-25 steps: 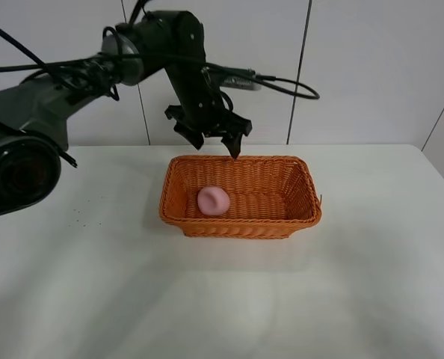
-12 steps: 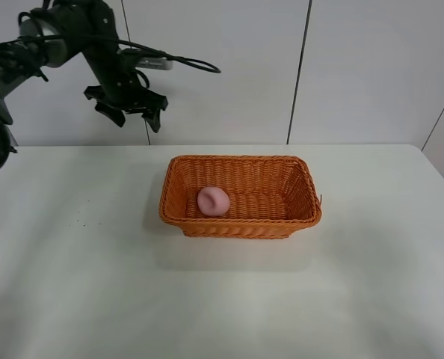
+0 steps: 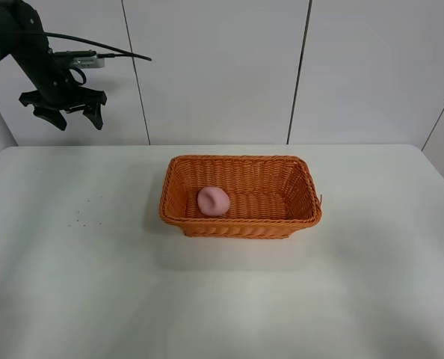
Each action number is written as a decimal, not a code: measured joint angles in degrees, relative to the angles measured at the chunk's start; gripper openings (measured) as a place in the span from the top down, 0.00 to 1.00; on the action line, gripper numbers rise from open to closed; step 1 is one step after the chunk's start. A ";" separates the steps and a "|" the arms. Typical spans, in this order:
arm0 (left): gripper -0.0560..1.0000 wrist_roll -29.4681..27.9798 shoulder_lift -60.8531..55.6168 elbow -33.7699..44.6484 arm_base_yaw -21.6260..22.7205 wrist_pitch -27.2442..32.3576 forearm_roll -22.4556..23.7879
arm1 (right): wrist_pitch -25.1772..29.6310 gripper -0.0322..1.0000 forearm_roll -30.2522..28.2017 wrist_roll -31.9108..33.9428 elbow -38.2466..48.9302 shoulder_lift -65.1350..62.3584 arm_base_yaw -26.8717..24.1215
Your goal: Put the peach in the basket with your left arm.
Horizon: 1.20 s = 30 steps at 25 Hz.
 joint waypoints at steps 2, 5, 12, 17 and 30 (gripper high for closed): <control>0.20 0.00 -1.45 1.89 0.00 0.00 -0.22 | 0.00 0.30 0.00 0.00 0.00 0.00 0.00; 0.20 0.00 -4.82 6.24 0.00 0.00 -1.05 | 0.00 0.30 0.00 0.00 0.00 0.00 0.00; 0.20 -0.11 -23.41 26.54 0.00 -0.04 -1.95 | 0.00 0.30 0.00 0.00 0.00 0.00 0.00; 0.20 0.39 -41.83 45.48 0.00 -0.04 -3.61 | 0.00 0.30 0.00 0.00 0.00 0.00 0.00; 0.20 0.79 -88.43 86.63 0.00 -0.27 2.66 | 0.00 0.30 0.00 0.00 0.00 0.00 0.00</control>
